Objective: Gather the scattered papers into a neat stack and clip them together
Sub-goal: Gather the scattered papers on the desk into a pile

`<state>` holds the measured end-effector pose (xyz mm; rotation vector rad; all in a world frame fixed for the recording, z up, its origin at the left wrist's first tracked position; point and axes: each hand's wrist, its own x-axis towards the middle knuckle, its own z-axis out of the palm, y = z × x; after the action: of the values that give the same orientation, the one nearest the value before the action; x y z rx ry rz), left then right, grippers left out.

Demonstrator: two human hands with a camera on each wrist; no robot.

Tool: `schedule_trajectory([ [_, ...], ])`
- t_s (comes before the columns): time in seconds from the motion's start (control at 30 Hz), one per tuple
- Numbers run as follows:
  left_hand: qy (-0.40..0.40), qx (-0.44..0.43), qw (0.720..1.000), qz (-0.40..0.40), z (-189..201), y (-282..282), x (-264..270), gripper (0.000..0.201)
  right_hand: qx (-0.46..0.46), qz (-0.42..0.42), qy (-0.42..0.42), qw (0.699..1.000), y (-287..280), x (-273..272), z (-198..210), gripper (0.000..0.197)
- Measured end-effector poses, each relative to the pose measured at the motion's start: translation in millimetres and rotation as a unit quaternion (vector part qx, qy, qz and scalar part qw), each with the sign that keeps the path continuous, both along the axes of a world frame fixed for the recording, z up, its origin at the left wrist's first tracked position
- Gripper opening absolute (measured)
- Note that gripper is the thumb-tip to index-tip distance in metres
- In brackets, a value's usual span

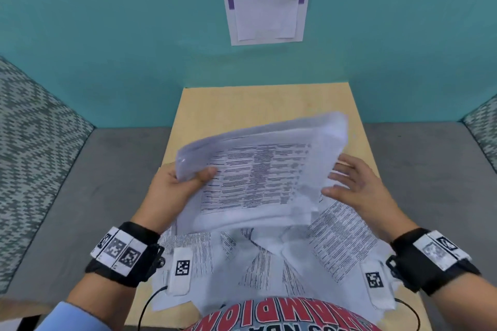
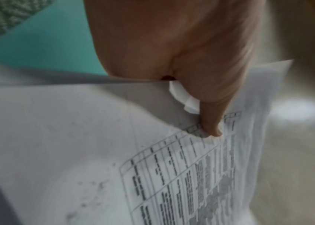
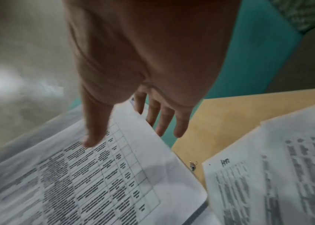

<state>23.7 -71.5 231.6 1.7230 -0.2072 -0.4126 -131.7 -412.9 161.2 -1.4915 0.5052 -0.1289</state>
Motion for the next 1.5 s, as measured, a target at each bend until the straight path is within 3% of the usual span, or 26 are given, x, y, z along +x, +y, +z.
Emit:
schedule_trajectory([
  [0.1, 0.010, -0.061, 0.998, 0.020, -8.9, 7.6, 1.4, 0.020, -0.049, -0.036, -0.023, 0.998, -5.2, 7.4, 5.5, 0.090],
  [0.23, 0.015, -0.092, 0.996, -0.012, -18.9, 14.3, 4.3, 0.023, 0.018, 0.039, -0.017, 0.999, -7.5, 11.2, 12.3, 0.074],
  [0.3, 0.022, -0.099, 0.994, -0.025, -21.2, 16.0, 5.8, 0.026, 0.026, 0.064, -0.008, 0.998, -2.1, 13.9, 21.8, 0.055],
  [0.43, 0.002, -0.098, 0.995, -0.016, -21.0, 17.5, 9.6, 0.027, -0.035, 0.028, -0.048, 0.998, 6.9, 13.2, 35.3, 0.015],
  [0.53, 0.008, -0.099, 0.995, -0.011, -27.2, 18.5, 7.8, 0.044, -0.073, -0.031, -0.067, 0.995, 15.0, 7.8, 28.5, 0.027],
  [0.63, 0.050, -0.052, 0.997, -0.006, -61.6, 18.1, 0.4, 0.047, -0.058, 0.001, -0.039, 0.998, 16.4, -6.3, -4.5, 0.025],
  [0.77, 0.052, 0.122, 0.988, -0.074, -132.2, 21.7, -5.7, 0.023, -0.168, 0.055, 0.074, 0.981, 8.2, -21.0, -67.8, 0.018],
  [0.83, 0.044, 0.151, 0.985, -0.073, -148.9, 21.2, -5.2, 0.020, -0.199, 0.053, 0.098, 0.974, 9.6, -18.0, -82.4, 0.022],
  [1.07, 0.034, 0.070, 0.997, 0.003, -130.6, 10.4, 10.9, 0.012, -0.166, -0.025, 0.037, 0.985, 0.6, -4.5, -64.3, 0.012],
  [1.17, 0.043, 0.107, 0.992, -0.041, -138.1, 16.2, 10.4, 0.026, -0.170, 0.007, 0.057, 0.984, -1.5, -9.2, -69.5, 0.022],
  [1.3, 0.038, 0.180, 0.981, -0.062, -148.9, 22.0, 7.3, 0.009, -0.185, 0.024, 0.080, 0.979, -0.4, -8.8, -73.0, 0.020],
  [1.5, 0.038, 0.090, 0.995, -0.021, -130.8, 21.9, 3.7, 0.017, -0.160, -0.027, 0.042, 0.986, -3.2, -8.4, -55.9, 0.016],
])
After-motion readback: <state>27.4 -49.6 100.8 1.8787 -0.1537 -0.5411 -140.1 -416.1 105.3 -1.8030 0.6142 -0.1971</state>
